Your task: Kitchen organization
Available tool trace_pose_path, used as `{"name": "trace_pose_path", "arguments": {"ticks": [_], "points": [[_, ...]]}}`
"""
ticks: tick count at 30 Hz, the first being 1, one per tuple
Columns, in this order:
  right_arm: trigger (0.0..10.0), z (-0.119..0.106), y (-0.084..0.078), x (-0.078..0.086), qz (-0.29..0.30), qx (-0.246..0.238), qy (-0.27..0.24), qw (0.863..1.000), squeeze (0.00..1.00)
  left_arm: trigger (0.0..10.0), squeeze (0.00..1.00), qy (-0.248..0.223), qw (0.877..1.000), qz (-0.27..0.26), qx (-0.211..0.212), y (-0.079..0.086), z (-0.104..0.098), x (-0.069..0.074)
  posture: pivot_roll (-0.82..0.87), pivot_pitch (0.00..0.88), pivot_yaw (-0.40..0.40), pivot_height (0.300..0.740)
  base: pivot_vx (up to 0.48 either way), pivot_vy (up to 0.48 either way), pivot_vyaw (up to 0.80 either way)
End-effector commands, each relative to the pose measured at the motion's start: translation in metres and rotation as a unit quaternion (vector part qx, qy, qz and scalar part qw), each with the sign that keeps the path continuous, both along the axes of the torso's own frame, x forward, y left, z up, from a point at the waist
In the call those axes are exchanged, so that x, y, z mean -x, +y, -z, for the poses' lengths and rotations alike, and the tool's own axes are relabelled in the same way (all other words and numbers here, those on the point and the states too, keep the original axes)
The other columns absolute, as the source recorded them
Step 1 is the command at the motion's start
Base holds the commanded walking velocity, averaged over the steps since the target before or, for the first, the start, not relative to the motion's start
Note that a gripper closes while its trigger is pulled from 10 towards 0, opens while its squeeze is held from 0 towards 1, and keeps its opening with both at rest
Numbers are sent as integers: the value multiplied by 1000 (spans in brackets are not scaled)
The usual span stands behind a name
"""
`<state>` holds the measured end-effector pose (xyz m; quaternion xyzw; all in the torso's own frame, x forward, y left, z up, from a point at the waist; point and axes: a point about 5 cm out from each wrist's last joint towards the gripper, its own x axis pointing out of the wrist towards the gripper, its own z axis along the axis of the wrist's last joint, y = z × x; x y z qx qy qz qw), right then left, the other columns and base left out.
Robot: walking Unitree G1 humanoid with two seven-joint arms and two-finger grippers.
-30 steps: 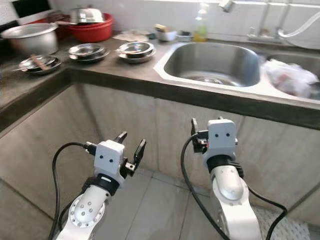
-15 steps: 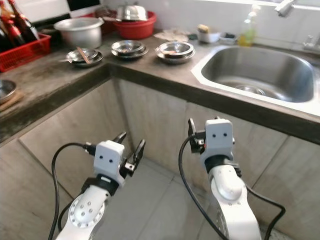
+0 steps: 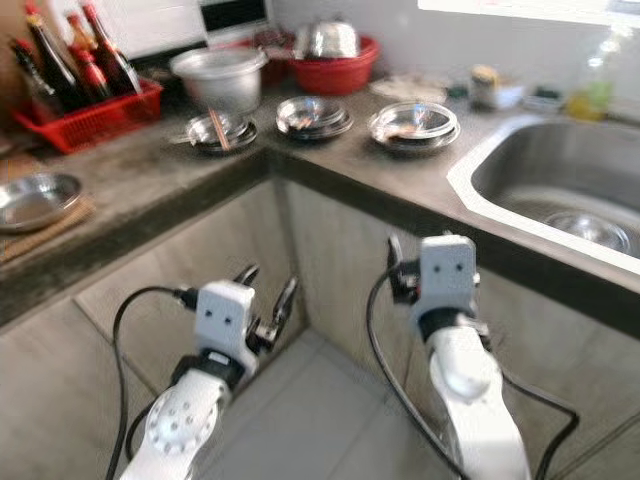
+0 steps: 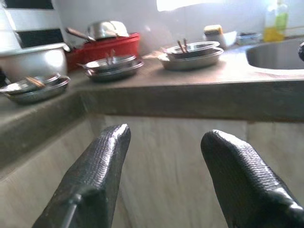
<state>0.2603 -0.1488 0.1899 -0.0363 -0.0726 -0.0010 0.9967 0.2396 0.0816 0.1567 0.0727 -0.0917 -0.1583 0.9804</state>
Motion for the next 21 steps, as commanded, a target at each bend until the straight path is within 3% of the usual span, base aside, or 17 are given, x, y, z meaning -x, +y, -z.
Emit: {"name": "trace_pose_path", "arguments": {"ticks": [1,6,14,21], "points": [[10000,-3,5,1,-11,-6,-9,1000,0,10000,0,4,1000,-10,-8,5,2,1,94,60,-3,740,0,0,0],[10000,-3,7,1,-16,0,-9,1000,0,10000,0,3,1000,-11,-8,5,2,1,95,60,-3,740,0,0,0],[10000,-3,8,1,-22,6,-11,1000,0,10000,0,1,1000,-13,-13,5,2,0,96,61,-3,740,0,0,800],[10000,-3,9,1,-27,6,-10,1000,0,10000,0,-4,1000,-15,-19,6,1,0,95,61,-4,740,355,0,800]]}}
